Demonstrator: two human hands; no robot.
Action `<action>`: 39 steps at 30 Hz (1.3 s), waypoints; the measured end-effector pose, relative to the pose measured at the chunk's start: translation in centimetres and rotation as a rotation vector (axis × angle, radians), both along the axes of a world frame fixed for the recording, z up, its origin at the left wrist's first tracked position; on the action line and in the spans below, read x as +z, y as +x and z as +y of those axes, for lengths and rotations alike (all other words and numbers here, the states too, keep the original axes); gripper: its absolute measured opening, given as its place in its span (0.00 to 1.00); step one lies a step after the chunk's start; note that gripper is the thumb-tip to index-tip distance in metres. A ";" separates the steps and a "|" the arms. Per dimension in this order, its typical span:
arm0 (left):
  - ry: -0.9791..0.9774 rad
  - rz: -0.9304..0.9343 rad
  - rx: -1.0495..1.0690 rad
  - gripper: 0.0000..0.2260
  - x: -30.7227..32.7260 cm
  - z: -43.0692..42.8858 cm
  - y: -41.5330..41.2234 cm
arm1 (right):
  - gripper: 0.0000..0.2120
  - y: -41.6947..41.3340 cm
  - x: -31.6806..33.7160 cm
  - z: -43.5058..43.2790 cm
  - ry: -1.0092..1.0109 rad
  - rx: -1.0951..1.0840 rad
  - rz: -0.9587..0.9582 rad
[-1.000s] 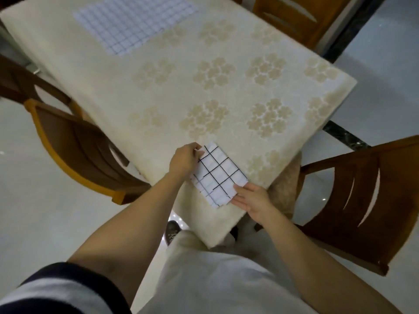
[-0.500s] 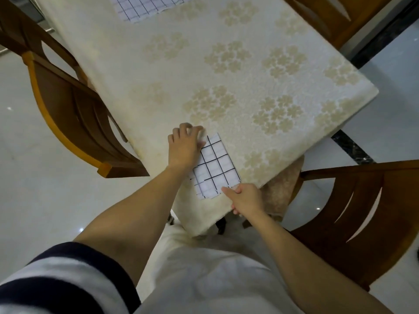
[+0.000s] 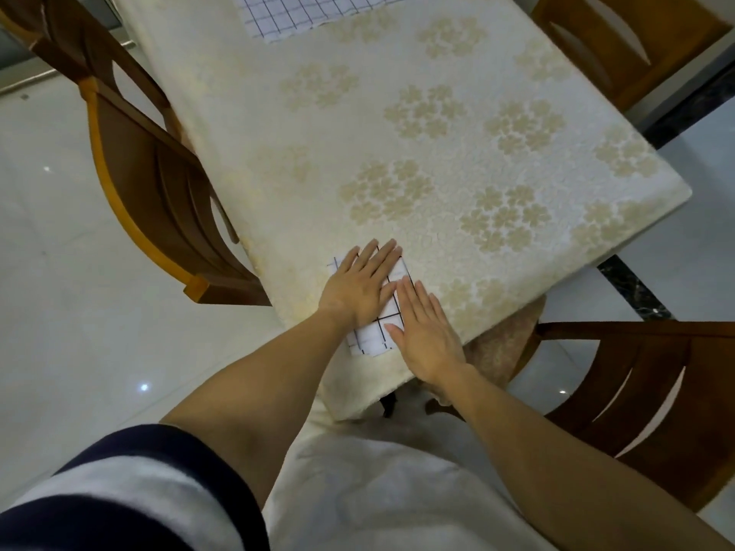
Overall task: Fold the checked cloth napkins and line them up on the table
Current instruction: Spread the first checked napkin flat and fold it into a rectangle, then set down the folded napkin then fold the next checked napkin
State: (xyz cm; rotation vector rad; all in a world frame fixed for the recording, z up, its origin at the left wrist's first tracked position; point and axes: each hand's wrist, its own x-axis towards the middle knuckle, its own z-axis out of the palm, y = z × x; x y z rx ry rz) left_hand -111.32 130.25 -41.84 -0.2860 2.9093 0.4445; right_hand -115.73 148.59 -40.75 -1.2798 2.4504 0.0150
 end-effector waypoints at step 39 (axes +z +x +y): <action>-0.065 0.347 0.480 0.10 26.2 -21.3 22.3 | 0.10 10.7 22.9 -23.7 -0.708 -0.183 -0.032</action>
